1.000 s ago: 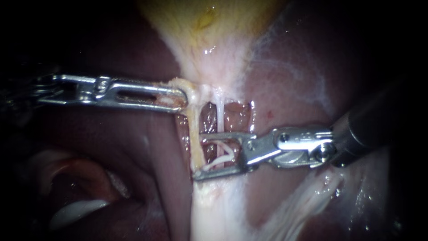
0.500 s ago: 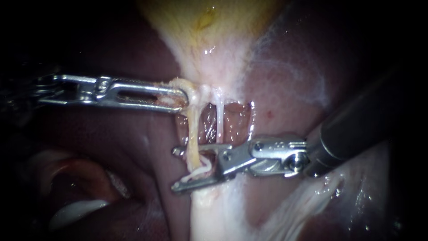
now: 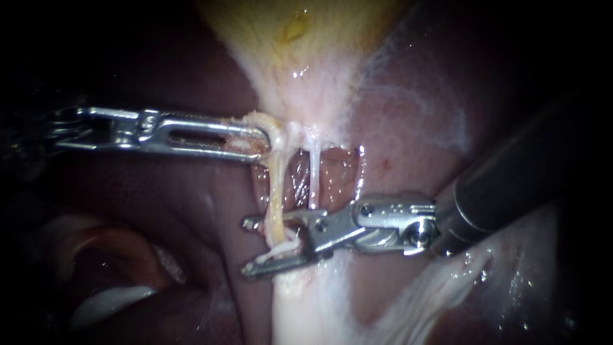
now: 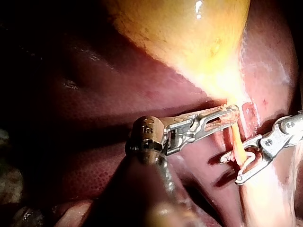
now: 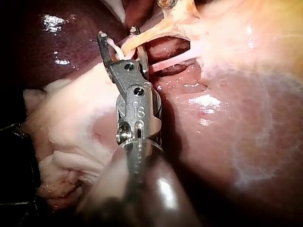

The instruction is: Clipping first clip left tube

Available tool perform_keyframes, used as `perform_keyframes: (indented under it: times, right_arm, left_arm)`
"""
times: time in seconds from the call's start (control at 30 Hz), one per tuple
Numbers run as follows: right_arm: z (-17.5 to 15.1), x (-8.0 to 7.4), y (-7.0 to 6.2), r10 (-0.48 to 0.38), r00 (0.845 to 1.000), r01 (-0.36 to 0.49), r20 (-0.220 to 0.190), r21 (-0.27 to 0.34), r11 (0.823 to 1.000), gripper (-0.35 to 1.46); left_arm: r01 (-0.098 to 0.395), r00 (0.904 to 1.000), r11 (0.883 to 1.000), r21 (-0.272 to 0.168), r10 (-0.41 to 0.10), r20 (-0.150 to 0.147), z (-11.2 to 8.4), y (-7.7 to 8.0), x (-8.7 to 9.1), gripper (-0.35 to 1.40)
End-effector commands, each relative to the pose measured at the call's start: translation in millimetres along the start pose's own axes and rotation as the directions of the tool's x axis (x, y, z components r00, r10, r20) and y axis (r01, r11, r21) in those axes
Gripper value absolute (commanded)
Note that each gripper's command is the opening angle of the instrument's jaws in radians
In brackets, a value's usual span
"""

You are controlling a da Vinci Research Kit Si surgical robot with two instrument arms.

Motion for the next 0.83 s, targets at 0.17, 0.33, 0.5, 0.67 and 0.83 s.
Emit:
perform_keyframes:
  times: [0.17,0.33,0.5,0.67,0.83]
  right_arm:
    - [-0.5,0.2,0.0,0.006,0.998,-0.006,0.069,-0.012,1.0,-0.29]
    - [-0.7,0.4,0.1,0.013,0.993,-0.012,0.115,-0.011,1.0,-0.35]
    - [-0.7,0.3,0.0,0.013,0.993,-0.012,0.121,-0.007,1.0,-0.35]
    - [-0.8,0.3,0.0,0.013,0.993,-0.012,0.121,-0.007,1.0,-0.35]
    - [-0.8,0.3,0.0,0.013,0.993,-0.012,0.121,-0.007,1.0,-0.35]
  left_arm:
    - [0.0,1.0,1.0,0.0,0.0,0.0,0.0,0.1,0.0,-0.35]
    - [-0.001,1.0,1.0,0.001,0.001,0.0,0.0,0.2,0.0,-0.35]
    - [-0.001,1.0,1.0,0.001,0.001,0.0,0.0,0.2,0.0,-0.35]
    - [-0.001,1.0,1.0,0.001,0.001,0.0,0.0,0.2,0.0,-0.35]
    - [-0.001,1.0,1.0,0.001,0.001,0.0,0.0,0.3,0.0,-0.35]
